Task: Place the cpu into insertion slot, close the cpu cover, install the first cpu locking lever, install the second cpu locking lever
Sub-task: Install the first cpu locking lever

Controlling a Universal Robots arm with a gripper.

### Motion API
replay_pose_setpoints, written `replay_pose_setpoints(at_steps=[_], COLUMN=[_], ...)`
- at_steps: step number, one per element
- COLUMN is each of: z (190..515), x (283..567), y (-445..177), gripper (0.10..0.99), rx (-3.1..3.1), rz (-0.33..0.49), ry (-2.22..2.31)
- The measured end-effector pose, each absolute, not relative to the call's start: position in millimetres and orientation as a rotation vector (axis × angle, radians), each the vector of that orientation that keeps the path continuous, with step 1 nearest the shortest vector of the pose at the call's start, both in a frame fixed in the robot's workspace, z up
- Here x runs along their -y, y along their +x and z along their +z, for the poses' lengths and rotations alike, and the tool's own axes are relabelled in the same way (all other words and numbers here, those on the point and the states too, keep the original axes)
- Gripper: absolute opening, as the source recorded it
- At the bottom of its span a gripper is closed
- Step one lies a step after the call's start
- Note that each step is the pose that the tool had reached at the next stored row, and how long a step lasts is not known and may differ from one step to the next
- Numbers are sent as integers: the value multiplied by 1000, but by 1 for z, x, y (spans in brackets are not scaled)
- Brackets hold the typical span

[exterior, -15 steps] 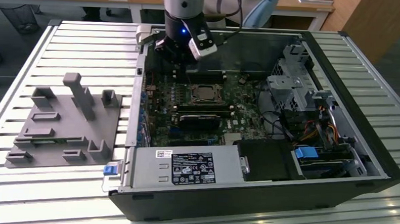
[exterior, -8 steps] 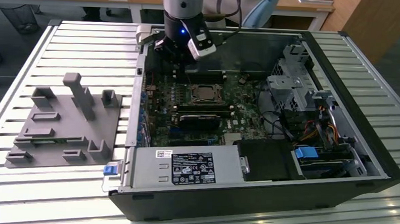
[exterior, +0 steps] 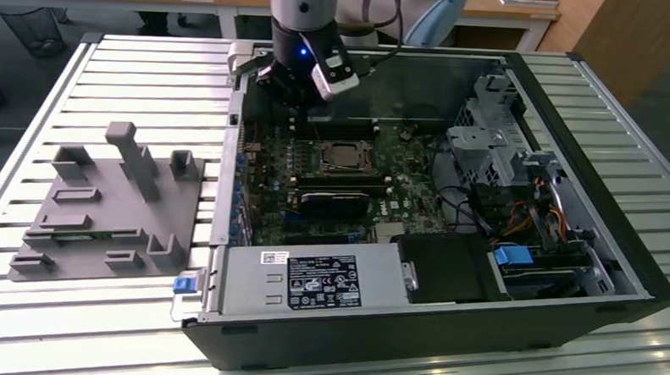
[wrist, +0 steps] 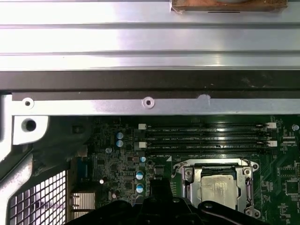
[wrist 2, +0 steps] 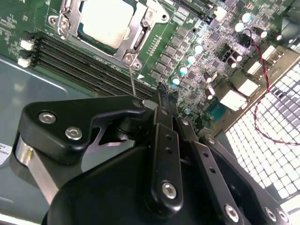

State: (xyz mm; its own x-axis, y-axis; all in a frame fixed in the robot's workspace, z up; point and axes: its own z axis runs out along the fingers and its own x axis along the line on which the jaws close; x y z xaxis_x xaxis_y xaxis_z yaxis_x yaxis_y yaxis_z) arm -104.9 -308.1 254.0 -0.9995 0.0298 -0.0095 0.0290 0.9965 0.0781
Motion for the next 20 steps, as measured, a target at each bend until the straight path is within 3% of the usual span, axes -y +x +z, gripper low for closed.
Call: replay_pose_setpoints(at_steps=[20], z=[253], x=[299], y=[-90], gripper=[118], rx=[-3128], rz=[122], ry=[46])
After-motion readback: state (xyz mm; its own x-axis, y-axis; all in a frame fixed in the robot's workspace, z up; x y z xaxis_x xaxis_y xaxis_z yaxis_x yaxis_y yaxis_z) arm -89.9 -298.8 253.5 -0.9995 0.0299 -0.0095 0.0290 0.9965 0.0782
